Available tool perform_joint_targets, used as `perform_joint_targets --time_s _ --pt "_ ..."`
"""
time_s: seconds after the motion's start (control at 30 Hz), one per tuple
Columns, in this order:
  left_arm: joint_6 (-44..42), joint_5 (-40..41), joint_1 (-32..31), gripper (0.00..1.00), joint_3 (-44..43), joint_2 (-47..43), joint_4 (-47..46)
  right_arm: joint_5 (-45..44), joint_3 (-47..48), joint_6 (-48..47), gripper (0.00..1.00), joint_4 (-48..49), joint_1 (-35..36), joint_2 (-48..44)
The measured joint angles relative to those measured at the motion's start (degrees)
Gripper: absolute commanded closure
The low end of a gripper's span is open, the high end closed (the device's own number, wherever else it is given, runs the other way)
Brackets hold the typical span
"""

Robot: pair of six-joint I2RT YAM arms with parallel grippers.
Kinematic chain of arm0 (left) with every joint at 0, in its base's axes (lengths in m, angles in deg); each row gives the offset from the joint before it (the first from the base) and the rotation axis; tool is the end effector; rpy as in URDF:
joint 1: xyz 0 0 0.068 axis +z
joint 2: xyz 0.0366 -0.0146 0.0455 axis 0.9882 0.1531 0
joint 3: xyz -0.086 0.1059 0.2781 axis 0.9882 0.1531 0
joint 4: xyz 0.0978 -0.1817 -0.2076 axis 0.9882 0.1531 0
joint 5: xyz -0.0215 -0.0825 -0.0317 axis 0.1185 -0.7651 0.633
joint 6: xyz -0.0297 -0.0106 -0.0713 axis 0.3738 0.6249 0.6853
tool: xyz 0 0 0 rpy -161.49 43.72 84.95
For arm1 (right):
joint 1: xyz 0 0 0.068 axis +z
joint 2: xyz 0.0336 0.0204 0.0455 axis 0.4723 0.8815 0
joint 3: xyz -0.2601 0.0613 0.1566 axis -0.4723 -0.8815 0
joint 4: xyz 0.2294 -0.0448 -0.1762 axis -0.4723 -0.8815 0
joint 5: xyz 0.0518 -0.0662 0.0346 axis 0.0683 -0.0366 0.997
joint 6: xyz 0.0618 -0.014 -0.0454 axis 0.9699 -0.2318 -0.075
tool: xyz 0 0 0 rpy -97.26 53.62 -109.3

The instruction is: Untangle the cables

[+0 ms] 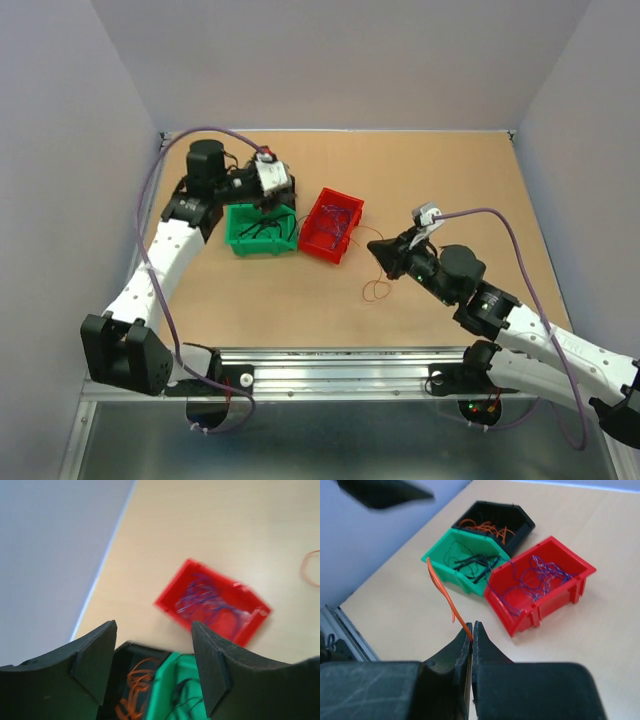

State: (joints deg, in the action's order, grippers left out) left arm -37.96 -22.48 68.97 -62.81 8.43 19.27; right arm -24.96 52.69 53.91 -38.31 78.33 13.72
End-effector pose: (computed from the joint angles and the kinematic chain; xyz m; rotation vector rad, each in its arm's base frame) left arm 0.3202 -0.1216 0.4116 1.3510 1.1218 -0.3365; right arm 0.1565 0.1689 0.3211 -0.3499 1.6521 0.7405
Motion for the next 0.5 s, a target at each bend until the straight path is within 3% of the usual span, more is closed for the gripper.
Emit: perform_joint_targets --time_s 0.17,0.5 --pt "11.9 -2.3 -13.0 0.26 17.0 -5.9 -18.2 2.4 4.7 0.6 0.99 1.0 0.0 1.0" --pt "28.3 -5.4 -20.3 0.26 23.1 -2.9 -37.1 9.8 7.1 1.2 0.99 10.2 0.0 5.6"
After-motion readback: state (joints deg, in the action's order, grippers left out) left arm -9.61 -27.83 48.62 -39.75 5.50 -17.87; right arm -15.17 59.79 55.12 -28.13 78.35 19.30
